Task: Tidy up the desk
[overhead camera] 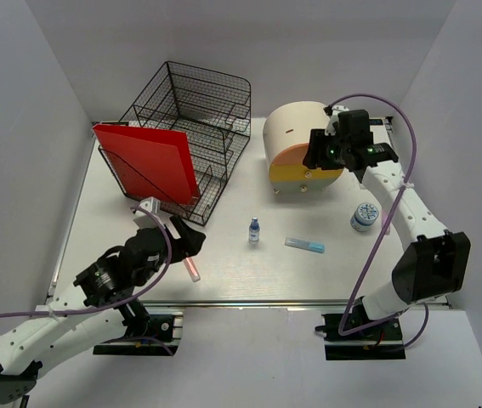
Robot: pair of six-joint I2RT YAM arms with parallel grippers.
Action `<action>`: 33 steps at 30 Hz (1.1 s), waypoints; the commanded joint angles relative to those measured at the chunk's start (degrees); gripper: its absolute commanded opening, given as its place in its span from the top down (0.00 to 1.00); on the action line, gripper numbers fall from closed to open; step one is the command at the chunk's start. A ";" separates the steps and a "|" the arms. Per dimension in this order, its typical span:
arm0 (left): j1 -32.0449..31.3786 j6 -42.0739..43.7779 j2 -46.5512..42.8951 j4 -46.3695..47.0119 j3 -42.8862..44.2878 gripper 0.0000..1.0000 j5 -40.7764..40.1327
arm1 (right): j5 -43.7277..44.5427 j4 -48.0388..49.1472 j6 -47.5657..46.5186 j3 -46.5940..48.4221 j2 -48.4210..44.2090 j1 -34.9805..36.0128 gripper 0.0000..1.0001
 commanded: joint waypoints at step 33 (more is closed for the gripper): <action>0.18 -2.12 -3.31 -1.49 -0.89 0.13 -0.27 | 0.35 5.45 2.11 -9.33 -9.98 -0.32 0.88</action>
